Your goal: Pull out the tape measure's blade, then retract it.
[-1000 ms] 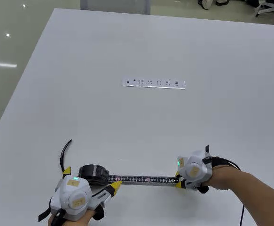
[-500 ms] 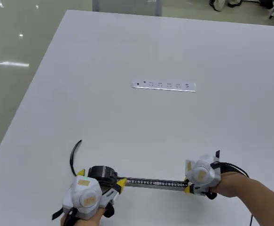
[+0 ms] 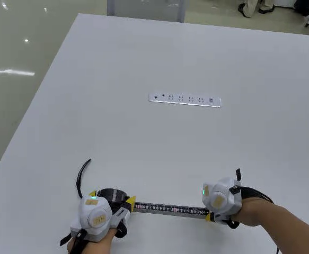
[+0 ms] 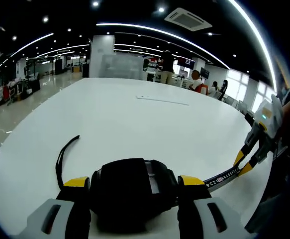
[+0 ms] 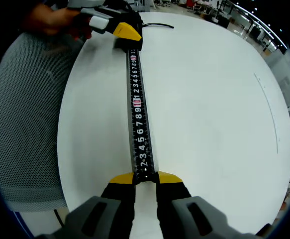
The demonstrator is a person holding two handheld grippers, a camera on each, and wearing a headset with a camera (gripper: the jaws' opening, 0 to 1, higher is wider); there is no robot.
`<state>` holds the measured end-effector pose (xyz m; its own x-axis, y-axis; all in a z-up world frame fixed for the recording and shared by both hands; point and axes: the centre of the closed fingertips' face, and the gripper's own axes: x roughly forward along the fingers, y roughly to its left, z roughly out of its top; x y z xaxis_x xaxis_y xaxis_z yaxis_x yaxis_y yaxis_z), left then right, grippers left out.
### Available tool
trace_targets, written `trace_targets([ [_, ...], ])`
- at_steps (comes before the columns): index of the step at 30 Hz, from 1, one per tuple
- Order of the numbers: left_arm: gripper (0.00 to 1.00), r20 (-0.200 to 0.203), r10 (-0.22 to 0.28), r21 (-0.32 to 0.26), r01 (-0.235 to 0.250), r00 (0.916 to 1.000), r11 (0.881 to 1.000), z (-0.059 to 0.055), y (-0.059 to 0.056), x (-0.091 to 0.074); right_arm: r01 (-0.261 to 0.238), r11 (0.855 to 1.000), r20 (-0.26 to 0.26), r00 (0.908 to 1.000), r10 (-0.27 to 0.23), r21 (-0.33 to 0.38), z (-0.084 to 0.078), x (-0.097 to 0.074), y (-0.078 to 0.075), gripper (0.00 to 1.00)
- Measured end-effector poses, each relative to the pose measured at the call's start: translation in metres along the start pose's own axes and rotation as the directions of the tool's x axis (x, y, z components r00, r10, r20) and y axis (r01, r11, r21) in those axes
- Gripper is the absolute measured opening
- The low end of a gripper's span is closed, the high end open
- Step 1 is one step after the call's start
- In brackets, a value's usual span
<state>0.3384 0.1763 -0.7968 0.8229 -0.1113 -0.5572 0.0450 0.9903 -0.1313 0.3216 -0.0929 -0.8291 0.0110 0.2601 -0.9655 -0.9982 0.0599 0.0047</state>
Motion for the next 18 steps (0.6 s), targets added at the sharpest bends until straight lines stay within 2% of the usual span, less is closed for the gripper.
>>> trace_targets([
  [3,0.68,-0.007,-0.011,-0.010,0.011,0.9999,1.000,-0.0021,0.0000,0.0025,-0.001,1.000,-0.003,1.0000,0.001,0.001,-0.0001,0.0000,0.0000,0.14],
  [8,0.66,-0.033,-0.020,0.018,0.021,0.9992,1.000,-0.0038,-0.0005,0.0030,-0.005,1.000,-0.001,1.0000,0.005,-0.001,-0.0003,0.0009,-0.0003,0.14],
  [14,0.65,-0.033,-0.022,0.013,0.023,0.9992,1.000,-0.0035,-0.0007,0.0029,-0.007,1.000,-0.004,1.0000,0.007,-0.006,0.0004,0.0006,0.0002,0.14],
  [18,0.65,-0.031,-0.030,0.005,0.030,0.9991,1.000,-0.0030,-0.0004,0.0024,-0.014,1.000,0.021,0.9997,0.014,0.008,0.0000,-0.0005,-0.0003,0.14],
])
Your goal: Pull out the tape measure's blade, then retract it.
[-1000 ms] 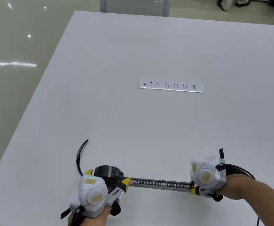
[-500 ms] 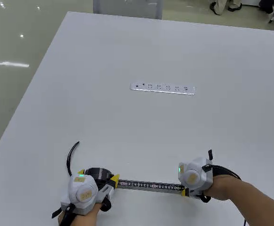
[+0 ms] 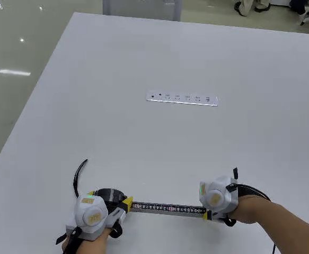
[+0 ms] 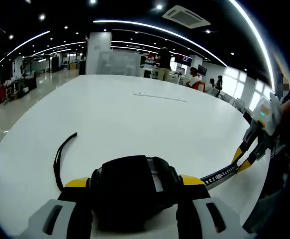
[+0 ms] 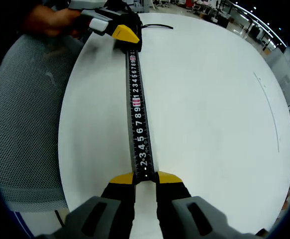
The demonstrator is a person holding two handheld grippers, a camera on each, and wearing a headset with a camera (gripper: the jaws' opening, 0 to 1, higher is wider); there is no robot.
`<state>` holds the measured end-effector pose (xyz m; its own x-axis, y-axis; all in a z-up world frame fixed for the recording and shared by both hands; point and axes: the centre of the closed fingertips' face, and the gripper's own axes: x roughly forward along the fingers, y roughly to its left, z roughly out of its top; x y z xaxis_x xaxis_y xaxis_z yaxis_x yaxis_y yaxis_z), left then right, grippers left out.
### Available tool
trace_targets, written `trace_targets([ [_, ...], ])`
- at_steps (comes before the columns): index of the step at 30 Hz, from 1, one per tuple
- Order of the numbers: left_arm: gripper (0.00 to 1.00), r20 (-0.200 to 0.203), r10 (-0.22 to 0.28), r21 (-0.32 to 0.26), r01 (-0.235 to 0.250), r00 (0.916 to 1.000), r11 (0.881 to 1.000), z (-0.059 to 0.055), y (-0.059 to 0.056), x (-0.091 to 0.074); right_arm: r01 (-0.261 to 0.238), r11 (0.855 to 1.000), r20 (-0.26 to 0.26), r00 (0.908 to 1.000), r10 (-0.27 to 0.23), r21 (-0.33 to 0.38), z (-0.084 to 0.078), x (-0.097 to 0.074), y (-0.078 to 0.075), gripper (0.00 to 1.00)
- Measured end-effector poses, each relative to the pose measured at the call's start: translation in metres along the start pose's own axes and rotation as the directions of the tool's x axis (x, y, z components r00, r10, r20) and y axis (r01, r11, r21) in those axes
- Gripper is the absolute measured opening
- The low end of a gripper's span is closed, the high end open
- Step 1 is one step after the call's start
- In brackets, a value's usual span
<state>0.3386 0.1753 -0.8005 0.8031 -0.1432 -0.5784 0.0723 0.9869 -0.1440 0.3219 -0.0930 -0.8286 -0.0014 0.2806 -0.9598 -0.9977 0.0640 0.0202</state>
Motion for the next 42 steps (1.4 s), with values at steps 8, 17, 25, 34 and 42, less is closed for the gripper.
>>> trace_targets([
  [8,0.65,-0.016,-0.029,-0.016,0.029,0.9995,0.999,-0.001,-0.001,-0.001,-0.008,1.000,0.022,0.9997,0.008,0.000,0.001,0.001,0.001,0.14],
  [17,0.64,-0.027,-0.064,-0.010,0.064,0.9976,0.998,-0.003,-0.002,-0.002,-0.014,1.000,0.050,0.9986,0.014,0.010,0.005,0.001,-0.001,0.14],
  [25,0.64,-0.038,-0.078,0.003,0.078,0.9962,0.997,-0.004,-0.002,-0.003,-0.022,0.999,0.066,0.9976,0.021,0.027,0.009,0.003,-0.002,0.14],
  [34,0.64,-0.044,-0.085,0.000,0.085,0.9954,0.996,-0.004,-0.003,-0.004,-0.027,0.999,0.078,0.9966,0.025,0.026,0.018,0.005,0.000,0.14],
  [42,0.64,-0.046,-0.087,0.002,0.087,0.9951,0.996,-0.003,-0.004,-0.004,-0.025,0.999,0.084,0.9962,0.022,0.029,0.020,0.005,0.000,0.14],
])
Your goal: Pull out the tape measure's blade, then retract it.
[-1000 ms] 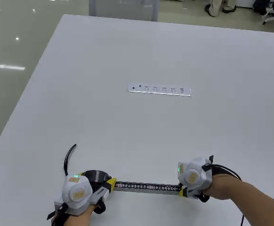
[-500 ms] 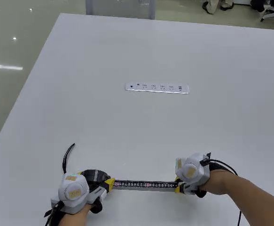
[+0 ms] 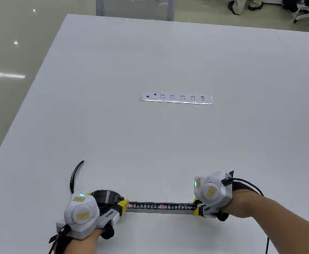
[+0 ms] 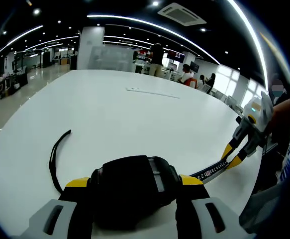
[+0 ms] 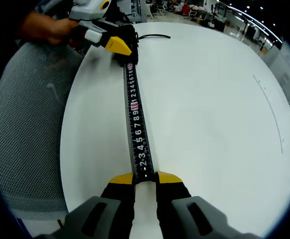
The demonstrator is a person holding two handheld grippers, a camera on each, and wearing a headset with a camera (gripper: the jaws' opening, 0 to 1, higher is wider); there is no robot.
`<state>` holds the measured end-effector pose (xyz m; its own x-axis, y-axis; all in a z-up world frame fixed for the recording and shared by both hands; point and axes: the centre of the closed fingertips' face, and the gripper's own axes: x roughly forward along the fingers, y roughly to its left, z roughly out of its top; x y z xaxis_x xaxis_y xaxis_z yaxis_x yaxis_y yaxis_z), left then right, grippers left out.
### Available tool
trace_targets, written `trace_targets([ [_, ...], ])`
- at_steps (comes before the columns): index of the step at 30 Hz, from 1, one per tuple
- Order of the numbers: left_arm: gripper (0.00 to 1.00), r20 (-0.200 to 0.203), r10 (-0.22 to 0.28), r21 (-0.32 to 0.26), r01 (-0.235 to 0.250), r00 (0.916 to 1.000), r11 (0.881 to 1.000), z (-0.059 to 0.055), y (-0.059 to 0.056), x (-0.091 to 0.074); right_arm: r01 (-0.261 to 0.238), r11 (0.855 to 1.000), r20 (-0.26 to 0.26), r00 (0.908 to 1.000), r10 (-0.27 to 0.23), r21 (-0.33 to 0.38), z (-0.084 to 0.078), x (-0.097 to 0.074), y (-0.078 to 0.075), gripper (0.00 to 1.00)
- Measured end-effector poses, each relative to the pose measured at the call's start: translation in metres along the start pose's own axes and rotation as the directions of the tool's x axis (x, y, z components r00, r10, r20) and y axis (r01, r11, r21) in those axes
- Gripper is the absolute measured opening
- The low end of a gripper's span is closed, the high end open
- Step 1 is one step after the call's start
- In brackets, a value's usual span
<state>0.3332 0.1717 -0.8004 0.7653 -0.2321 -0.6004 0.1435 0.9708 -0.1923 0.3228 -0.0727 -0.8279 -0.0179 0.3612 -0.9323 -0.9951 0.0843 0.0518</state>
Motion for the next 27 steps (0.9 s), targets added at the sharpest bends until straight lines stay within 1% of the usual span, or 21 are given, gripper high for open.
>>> trace_targets([
  [17,0.64,-0.008,-0.007,0.000,0.007,0.9999,1.000,-0.001,-0.001,0.001,0.002,1.000,0.012,0.9999,-0.002,0.009,0.008,0.003,0.002,0.14],
  [21,0.64,-0.013,-0.011,-0.002,0.011,0.9999,1.000,-0.001,-0.001,0.001,0.003,1.000,0.024,0.9997,-0.003,0.026,0.012,0.004,0.003,0.14],
  [25,0.64,-0.018,-0.017,0.000,0.017,0.9997,1.000,-0.002,-0.001,0.001,0.000,1.000,0.031,0.9995,-0.001,0.028,0.017,0.008,0.003,0.14],
  [27,0.64,-0.017,-0.015,0.001,0.015,0.9997,1.000,-0.002,-0.001,0.001,0.000,1.000,0.034,0.9994,-0.001,0.026,0.020,0.007,0.005,0.14],
])
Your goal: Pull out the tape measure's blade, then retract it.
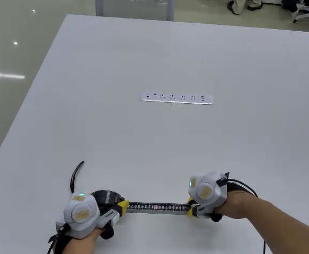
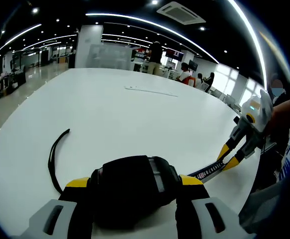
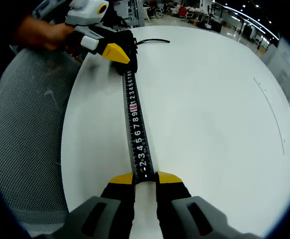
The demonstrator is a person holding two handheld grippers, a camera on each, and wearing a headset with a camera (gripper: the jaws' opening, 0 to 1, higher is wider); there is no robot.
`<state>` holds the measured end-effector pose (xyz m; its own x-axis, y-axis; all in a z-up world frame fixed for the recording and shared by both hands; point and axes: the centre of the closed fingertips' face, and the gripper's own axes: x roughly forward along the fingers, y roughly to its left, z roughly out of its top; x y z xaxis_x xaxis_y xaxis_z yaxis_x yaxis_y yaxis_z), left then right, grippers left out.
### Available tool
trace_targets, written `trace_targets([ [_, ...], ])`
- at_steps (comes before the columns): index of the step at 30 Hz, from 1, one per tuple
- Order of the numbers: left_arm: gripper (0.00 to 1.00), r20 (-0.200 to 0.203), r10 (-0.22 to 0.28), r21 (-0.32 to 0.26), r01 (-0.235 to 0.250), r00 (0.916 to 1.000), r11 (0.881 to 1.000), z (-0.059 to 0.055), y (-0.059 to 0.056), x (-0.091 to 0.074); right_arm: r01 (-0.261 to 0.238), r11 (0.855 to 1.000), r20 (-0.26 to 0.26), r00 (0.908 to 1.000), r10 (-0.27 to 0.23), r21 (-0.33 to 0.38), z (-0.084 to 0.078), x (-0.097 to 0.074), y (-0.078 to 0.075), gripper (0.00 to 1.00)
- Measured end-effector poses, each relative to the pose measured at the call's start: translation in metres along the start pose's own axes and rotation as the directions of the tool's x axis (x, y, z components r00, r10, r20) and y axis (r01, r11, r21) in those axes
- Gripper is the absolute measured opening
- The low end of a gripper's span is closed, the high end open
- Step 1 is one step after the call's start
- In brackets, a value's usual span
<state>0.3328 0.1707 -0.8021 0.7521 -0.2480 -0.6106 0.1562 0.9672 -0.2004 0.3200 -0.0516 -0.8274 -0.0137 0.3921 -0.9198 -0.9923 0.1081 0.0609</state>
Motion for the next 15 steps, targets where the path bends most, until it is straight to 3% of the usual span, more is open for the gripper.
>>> trace_targets([
  [15,0.64,-0.003,-0.001,0.003,0.001,1.0000,1.000,0.0007,0.0006,-0.0011,0.001,1.000,0.012,0.9999,-0.001,0.006,0.0072,0.0036,0.0021,0.14],
])
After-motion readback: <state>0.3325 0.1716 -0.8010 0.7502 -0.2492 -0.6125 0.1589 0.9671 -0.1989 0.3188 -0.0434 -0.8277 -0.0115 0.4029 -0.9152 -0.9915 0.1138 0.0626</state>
